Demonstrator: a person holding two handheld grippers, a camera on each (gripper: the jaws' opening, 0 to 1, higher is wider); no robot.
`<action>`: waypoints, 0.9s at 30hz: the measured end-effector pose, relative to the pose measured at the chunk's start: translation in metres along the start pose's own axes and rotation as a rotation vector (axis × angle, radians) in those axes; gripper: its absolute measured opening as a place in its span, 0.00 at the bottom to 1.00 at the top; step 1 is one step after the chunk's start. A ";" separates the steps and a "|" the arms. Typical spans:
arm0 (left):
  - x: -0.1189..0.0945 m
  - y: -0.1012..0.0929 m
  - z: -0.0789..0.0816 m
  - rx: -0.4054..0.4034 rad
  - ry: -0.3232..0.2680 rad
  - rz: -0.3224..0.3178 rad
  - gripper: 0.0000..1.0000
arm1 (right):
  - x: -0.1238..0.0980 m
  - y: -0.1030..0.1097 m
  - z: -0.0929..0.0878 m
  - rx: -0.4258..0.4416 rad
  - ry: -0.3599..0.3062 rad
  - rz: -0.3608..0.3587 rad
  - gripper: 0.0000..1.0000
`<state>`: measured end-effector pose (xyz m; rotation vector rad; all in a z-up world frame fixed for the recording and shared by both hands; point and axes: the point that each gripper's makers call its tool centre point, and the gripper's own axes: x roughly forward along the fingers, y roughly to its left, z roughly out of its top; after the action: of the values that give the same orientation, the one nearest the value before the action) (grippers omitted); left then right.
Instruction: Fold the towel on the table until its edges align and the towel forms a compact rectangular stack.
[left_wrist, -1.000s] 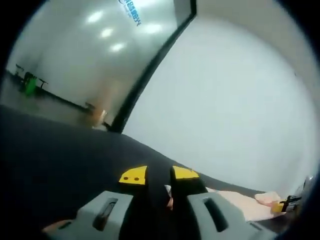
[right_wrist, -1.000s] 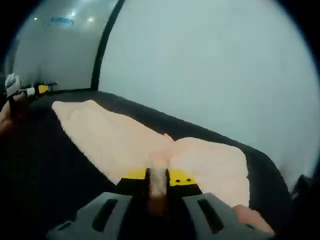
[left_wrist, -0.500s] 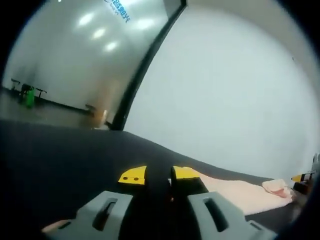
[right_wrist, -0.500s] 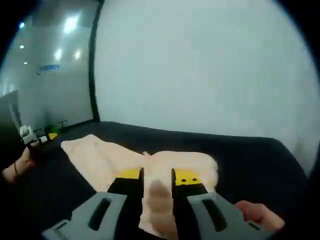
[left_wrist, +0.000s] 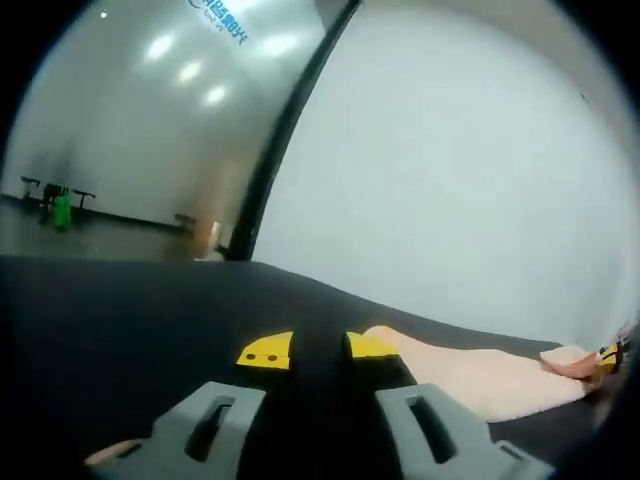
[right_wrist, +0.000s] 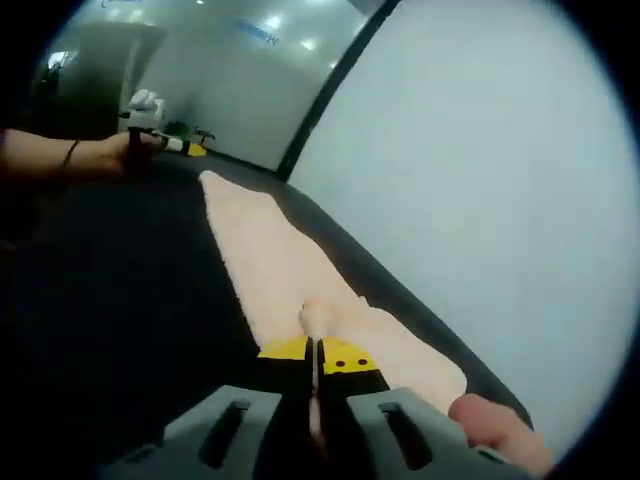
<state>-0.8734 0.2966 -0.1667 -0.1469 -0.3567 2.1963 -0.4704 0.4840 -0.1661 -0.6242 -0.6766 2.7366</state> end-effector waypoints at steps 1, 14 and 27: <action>0.000 0.000 0.000 -0.001 -0.003 0.000 0.22 | 0.007 0.005 -0.012 -0.025 0.055 0.026 0.00; 0.001 -0.007 -0.001 0.006 0.001 -0.028 0.22 | 0.053 -0.094 -0.018 0.081 0.118 0.036 0.16; 0.000 -0.007 -0.004 0.044 0.019 -0.030 0.21 | 0.105 -0.068 -0.063 -0.007 0.259 0.280 0.00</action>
<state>-0.8673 0.3018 -0.1686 -0.1375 -0.2983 2.1700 -0.5242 0.6024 -0.2193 -1.1287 -0.5739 2.8246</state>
